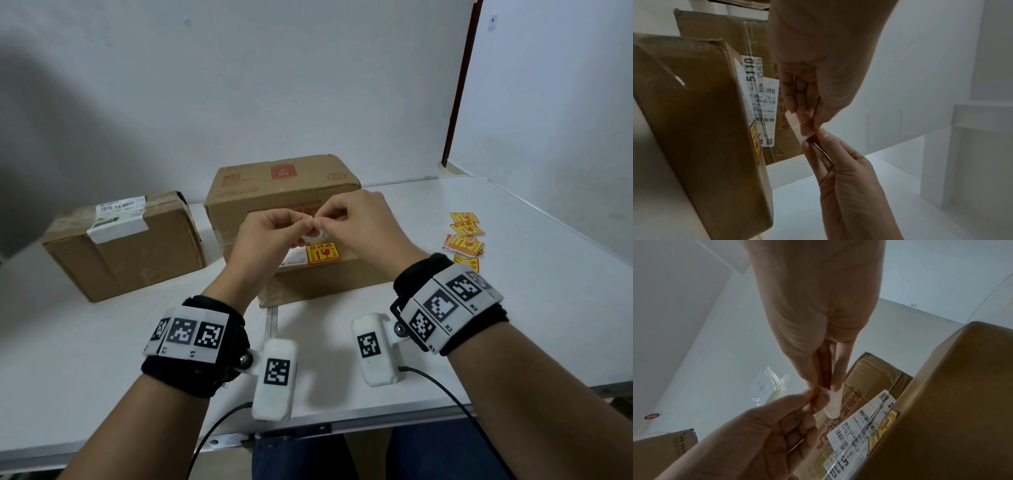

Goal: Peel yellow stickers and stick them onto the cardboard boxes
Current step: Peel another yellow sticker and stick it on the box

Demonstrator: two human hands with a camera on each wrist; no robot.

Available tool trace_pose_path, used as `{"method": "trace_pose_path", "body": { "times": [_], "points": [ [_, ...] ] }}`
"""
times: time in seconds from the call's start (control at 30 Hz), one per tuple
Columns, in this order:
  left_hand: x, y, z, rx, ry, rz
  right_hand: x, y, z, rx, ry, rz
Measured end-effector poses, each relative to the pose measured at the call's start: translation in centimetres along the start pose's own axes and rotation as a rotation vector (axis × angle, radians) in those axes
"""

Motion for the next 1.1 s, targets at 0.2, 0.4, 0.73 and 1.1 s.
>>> {"method": "trace_pose_path", "body": {
  "times": [0.2, 0.4, 0.73, 1.1],
  "points": [
    [0.0, 0.1, 0.5, 0.133, -0.027, 0.007, 0.3, 0.2, -0.2, -0.046, 0.016, -0.044],
    [-0.2, -0.2, 0.9, 0.215, -0.037, 0.064, 0.0, -0.3, -0.3, -0.107, 0.044, -0.039],
    [-0.2, -0.3, 0.6, 0.081, -0.011, 0.005, -0.4, -0.6, 0.3, -0.044, 0.073, 0.082],
    [0.0, -0.2, 1.3, 0.060, 0.032, 0.021, -0.4, -0.3, -0.3, -0.180, 0.158, 0.081]
  ]
}}
Point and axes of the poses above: each hand's wrist, its own x-axis towards the middle knuckle, its own y-axis out of the back of the hand, z = x × y, the point moved 1 cm from there along x, towards the middle knuckle, and after that the axes turned 6 degrees about y, right-handed, at the moved point
